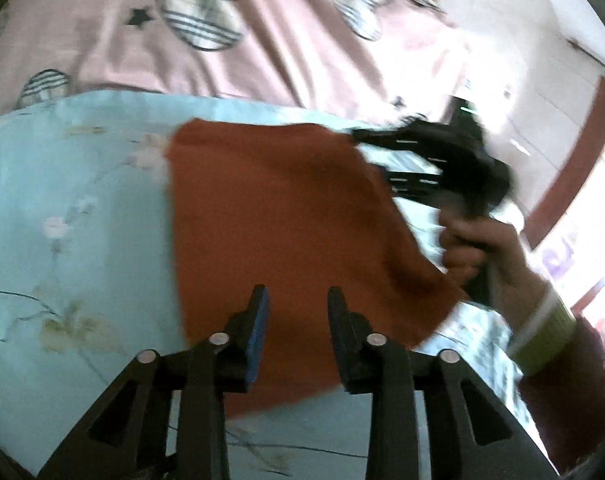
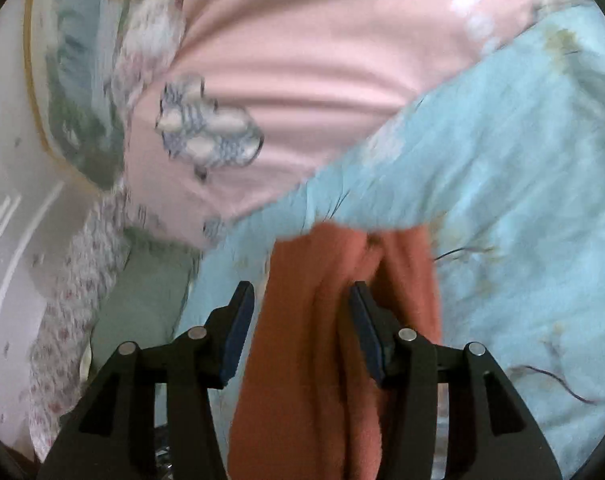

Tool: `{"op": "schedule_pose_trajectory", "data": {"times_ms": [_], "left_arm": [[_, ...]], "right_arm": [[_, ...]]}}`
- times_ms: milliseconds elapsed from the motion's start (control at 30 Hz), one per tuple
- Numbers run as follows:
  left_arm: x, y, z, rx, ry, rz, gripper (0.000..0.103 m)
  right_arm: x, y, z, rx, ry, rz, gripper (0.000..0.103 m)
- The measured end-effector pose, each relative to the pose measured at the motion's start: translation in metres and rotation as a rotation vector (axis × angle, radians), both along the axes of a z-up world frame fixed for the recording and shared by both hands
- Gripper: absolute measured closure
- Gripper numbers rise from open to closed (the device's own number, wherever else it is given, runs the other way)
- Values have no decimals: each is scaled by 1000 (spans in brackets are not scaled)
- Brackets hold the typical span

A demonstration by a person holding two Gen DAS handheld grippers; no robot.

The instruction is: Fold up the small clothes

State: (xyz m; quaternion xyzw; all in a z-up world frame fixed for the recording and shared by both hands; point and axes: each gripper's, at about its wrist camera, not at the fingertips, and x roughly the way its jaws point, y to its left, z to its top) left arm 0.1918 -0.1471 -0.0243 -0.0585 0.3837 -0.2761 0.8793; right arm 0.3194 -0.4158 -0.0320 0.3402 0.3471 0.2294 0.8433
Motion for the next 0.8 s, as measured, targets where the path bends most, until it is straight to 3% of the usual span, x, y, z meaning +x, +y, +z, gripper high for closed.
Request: {"op": "schedule_pose_trajectory", "data": {"times_ms": [100,167,333,467,500,533,567,600,667,733,800], "left_arm": [[28,17,-12,3,33,46,54],[46,24,-24,-12,87,50,48],[75,25,-57,-121,254,23,36],[102,20,-78,-184,345,11,31],[107,16,-80,-187,351,10,31],[109,15,-80,-185,347,9,31],[110,12,-78,-181,339,5,32],[111,9,-78,-169,329,-1,37],[112,6,-78,-153,314,-9,51],[109,8,-76,-159,293,-7,72],[103,17,-68,-186,274,-3,79]], "right_arm": [[-14,-5,-6,-83,56,-35,42],[-21,-2,-12,-121,96,-24,23],[-22,13,-28,-153,169,64,22],[-18,28,-43,-241,248,85,23],[-17,31,-45,-235,247,94,25],[-17,34,-48,-225,254,110,37],[-16,38,-51,-213,271,126,56],[-17,41,-54,-203,285,134,62],[-20,47,-51,-213,271,125,69],[-27,51,-41,-198,249,119,72],[-36,62,-30,-170,219,138,74]]}}
